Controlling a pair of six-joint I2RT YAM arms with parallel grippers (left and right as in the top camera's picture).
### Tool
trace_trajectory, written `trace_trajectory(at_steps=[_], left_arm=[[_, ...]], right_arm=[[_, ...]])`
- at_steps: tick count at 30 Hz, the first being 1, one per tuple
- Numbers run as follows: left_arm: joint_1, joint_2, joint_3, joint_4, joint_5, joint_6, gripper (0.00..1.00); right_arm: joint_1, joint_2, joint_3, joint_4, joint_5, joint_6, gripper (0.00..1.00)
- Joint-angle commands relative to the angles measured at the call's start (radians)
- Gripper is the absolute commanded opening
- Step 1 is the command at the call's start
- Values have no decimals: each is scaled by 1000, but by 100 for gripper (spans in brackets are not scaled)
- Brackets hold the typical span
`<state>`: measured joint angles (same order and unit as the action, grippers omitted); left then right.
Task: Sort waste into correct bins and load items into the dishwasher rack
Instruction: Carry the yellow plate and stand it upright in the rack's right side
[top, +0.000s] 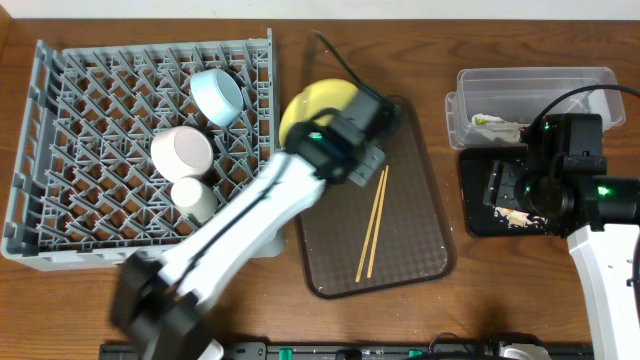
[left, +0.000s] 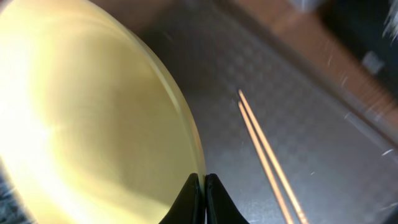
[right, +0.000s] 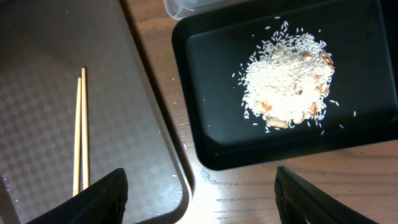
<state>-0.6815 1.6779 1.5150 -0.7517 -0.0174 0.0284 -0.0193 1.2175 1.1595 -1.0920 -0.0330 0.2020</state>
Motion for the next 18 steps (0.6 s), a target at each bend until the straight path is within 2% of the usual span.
trace_trajectory(at_steps=[1, 6, 12, 15, 18], left_arm=[[98, -94, 29, -18, 111, -65, 6], [333, -147, 29, -30, 475, -140, 6], [613, -105, 26, -25, 993, -138, 6], [705, -67, 26, -16, 1180, -138, 6], [763, -31, 26, -5, 1298, -138, 6]], right_arm=[[-7, 0, 10, -1, 7, 6, 73], [-7, 0, 10, -1, 7, 6, 73], [-7, 0, 10, -1, 6, 6, 73], [-7, 0, 10, -1, 6, 6, 73], [-7, 0, 10, -1, 6, 6, 73]])
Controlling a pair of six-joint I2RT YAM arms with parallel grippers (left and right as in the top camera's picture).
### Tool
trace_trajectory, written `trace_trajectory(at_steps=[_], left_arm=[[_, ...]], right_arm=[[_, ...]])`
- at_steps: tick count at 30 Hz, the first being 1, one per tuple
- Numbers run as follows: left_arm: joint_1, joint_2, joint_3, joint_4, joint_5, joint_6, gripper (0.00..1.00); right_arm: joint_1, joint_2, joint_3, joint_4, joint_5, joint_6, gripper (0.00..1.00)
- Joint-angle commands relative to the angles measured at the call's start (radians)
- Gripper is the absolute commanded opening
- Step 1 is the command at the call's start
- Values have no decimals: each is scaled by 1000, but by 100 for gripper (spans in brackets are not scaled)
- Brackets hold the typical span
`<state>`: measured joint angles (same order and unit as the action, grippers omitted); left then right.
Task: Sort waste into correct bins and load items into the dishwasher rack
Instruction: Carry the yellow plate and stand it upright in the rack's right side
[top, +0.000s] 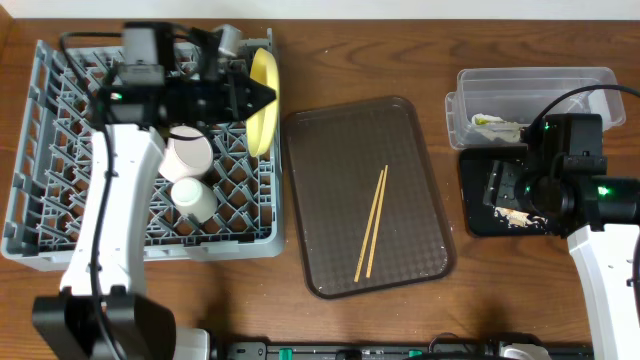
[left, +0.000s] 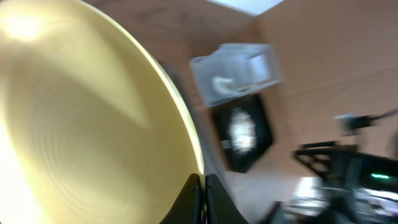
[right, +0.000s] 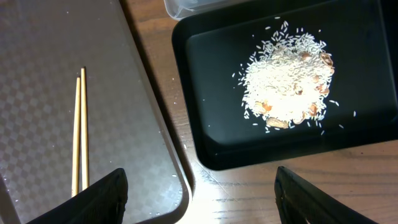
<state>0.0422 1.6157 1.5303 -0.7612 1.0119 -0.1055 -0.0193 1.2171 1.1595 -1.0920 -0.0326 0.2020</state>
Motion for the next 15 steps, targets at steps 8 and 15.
trace_trajectory(at_steps=[8, 15], left_arm=[[117, 130, 0, 3, 242, 6, 6], [152, 208, -6, 3, 74, 6, 6]], right_arm=[[-7, 0, 10, -8, 6, 6, 73], [-7, 0, 10, -10, 6, 6, 73]])
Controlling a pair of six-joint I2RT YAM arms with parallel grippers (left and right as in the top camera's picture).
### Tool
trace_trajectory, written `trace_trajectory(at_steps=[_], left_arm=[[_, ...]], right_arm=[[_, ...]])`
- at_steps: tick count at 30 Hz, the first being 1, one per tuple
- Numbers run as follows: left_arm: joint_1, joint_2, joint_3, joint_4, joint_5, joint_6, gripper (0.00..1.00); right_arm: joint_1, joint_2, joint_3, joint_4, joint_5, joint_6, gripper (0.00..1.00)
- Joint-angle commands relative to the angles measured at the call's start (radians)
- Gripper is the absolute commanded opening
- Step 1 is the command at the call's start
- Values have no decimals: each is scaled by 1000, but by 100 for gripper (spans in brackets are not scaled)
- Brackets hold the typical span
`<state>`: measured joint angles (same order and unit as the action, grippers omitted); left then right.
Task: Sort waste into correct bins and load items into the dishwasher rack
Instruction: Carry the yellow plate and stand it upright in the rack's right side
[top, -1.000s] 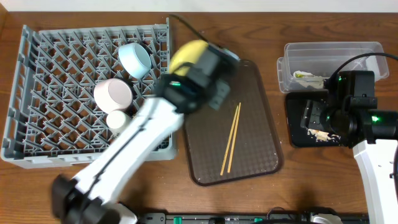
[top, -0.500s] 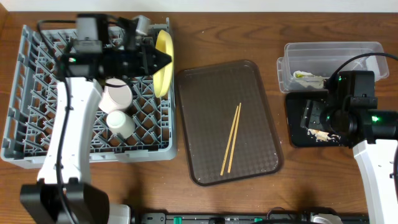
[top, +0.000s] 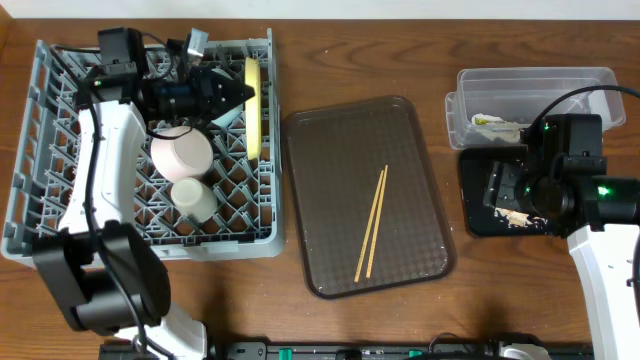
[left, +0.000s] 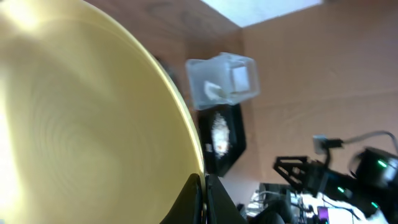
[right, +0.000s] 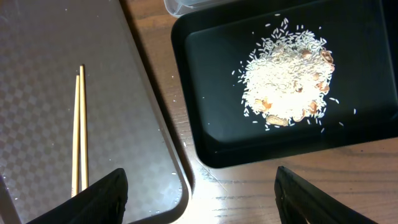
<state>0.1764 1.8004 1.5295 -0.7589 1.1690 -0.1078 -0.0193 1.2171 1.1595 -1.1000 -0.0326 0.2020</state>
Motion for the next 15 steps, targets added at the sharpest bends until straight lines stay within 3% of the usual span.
trace_trajectory(at_steps=[1, 2, 5, 7, 10, 15], left_arm=[[23, 24, -5, 1, -114, 9, 6], [28, 25, -5, 1, -156, 9, 12], [49, 21, -5, 1, -229, 8, 52], [66, 19, -5, -3, -229, 8, 55], [95, 4, -5, -12, -229, -6, 72], [108, -88, -5, -24, -252, -6, 79]], right_arm=[[-7, 0, 10, -3, 6, 6, 73], [-7, 0, 10, -4, 6, 6, 73], [-7, 0, 10, -5, 6, 6, 73], [-6, 0, 10, -4, 6, 6, 74], [-6, 0, 10, -4, 6, 6, 74], [-7, 0, 10, -4, 6, -1, 74]])
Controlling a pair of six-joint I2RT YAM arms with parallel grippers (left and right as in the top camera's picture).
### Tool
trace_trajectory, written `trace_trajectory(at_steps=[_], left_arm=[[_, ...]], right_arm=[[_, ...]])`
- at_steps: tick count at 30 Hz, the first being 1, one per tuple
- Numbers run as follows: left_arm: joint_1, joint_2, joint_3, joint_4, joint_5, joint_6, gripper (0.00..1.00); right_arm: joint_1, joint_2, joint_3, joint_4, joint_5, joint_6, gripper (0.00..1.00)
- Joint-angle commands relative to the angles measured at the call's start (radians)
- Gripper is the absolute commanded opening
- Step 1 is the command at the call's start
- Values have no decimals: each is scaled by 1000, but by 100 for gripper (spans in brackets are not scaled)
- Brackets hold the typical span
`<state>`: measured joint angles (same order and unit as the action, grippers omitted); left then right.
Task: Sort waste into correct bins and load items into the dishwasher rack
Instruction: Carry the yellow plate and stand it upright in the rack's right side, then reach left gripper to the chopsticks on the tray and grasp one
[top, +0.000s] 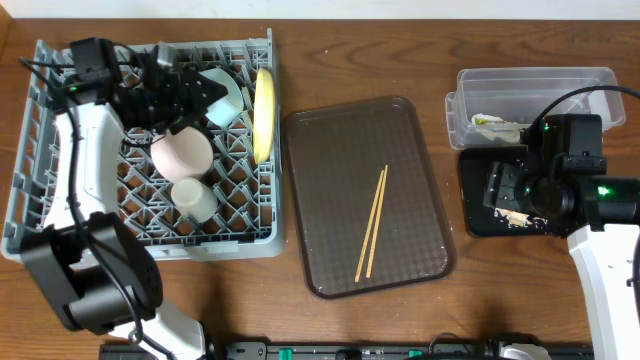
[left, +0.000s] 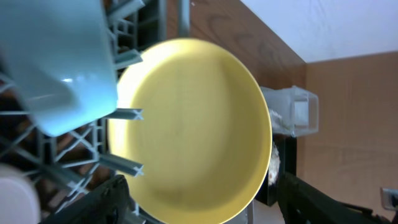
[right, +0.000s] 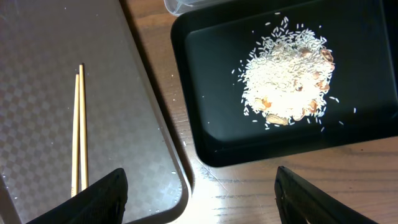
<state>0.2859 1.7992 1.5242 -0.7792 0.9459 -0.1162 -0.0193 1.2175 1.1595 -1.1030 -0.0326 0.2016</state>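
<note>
A yellow plate (top: 264, 115) stands on edge in the right side of the grey dishwasher rack (top: 60, 215); it fills the left wrist view (left: 199, 130). My left gripper (top: 205, 88) sits open just left of the plate, apart from it, fingertips (left: 106, 202) wide. A blue cup (top: 226, 105), a pink bowl (top: 181, 153) and a white cup (top: 195, 197) lie in the rack. Two wooden chopsticks (top: 372, 222) lie on the brown tray (top: 330, 150). My right gripper (right: 199, 199) is open above the table between the tray and the black bin (right: 367, 112) holding rice (right: 286, 78).
A clear plastic bin (top: 535, 90) with scraps stands at the back right, behind the black bin (top: 480, 215). The tray's rim (right: 180, 168) runs close to the black bin. The right arm's body covers much of the black bin from overhead.
My left gripper has opened and let go of the yellow plate, which now stands in the rack on its own. The gripper has pulled back to the left. The right arm is unchanged.
My left gripper held the yellow plate by its rim over the back of the brown tray. Then it held the plate on edge at the rack's right side, then lower between the rack's tines. Now the plate stands there released.
</note>
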Motion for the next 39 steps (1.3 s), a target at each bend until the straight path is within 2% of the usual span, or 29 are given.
trace_trajectory(at_steps=[1, 6, 11, 15, 21, 25, 28, 31, 39], left_arm=[[-10, -119, 0, -11, -52, 3, 79], [-112, -258, 0, -68, -225, 14, 87], [-323, -317, 0, -182, -497, 14, 88], [-507, -300, -18, -223, -603, 13, 88], [-745, -232, -82, -222, -701, -5, 87], [-848, -151, -124, -207, -731, -40, 85], [-898, -72, -131, -188, -731, -39, 83], [-933, 7, -131, -161, -729, -40, 76], [-1017, 139, -131, -130, -730, -66, 73]], right_arm=[[-7, 0, 10, 0, 6, 0, 74], [-7, 0, 10, 0, 6, 0, 74], [-7, 0, 10, 5, 6, 0, 74], [-7, 0, 10, 3, 6, 0, 74], [-6, 0, 10, 3, 6, 0, 74], [-7, 0, 10, 2, 6, 0, 74], [-6, 0, 10, 2, 6, 0, 74], [-7, 0, 10, 2, 6, 0, 74], [-7, 0, 10, 0, 6, 0, 74]])
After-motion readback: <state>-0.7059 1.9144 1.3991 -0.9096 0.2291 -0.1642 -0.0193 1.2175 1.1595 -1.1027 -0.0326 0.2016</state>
